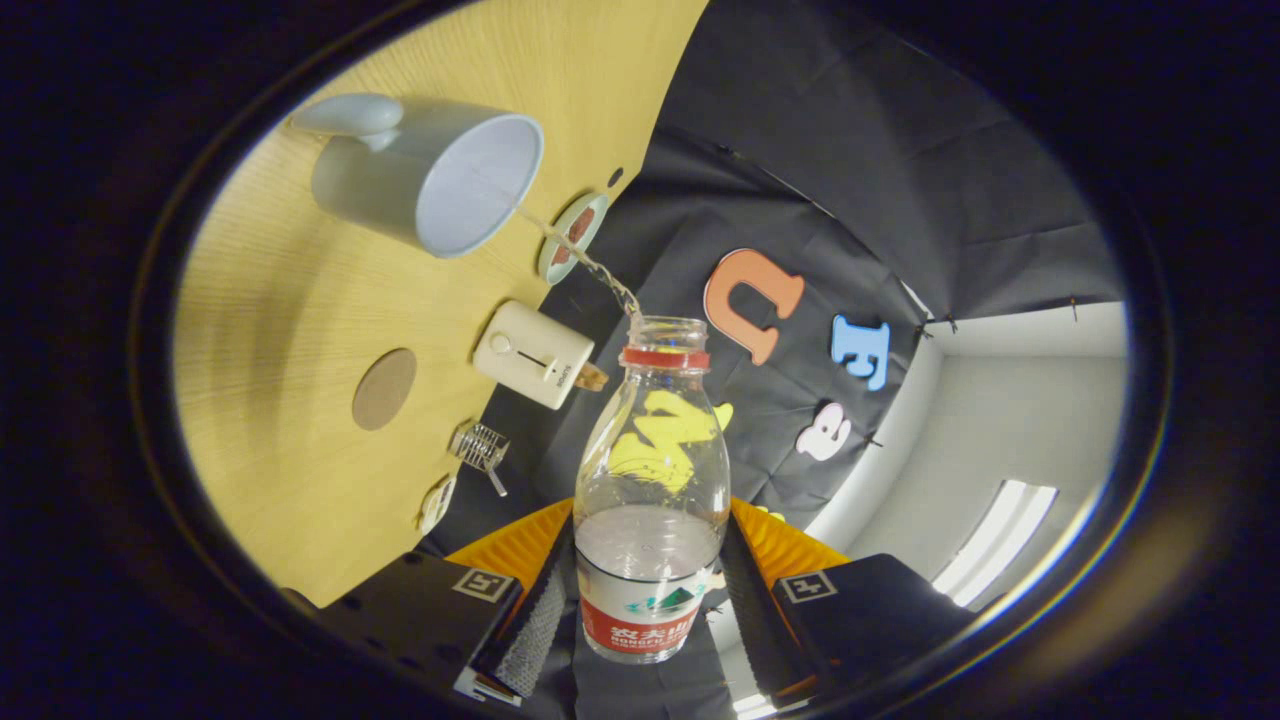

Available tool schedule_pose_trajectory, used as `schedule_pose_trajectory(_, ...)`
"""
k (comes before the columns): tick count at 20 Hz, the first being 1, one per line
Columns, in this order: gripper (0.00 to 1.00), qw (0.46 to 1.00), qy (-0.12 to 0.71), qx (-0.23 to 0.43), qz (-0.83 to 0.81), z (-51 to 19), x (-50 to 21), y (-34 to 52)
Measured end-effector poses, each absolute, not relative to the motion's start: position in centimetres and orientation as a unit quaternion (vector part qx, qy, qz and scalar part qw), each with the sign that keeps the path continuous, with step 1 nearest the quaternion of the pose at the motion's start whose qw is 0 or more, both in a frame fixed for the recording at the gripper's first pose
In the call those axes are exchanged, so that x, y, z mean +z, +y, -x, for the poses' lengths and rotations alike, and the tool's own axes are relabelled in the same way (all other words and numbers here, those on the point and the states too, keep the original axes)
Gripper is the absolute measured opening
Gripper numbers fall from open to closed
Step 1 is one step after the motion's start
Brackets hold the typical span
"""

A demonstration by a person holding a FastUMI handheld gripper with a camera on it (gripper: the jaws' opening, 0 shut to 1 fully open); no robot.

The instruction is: Take the bottle from table, then pour the juice into the cup, finally place the bottle on the coaster

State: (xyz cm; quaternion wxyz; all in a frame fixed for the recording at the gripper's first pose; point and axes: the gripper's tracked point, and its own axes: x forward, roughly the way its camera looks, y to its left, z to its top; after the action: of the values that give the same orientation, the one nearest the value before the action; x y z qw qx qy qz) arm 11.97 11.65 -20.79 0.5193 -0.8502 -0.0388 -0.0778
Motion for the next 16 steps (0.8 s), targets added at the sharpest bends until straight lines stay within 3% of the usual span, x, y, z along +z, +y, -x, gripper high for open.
schedule_pose_trajectory(16,0.82,0.465,-0.059,-0.083,0.88,-11.7,-20.5,13.9)
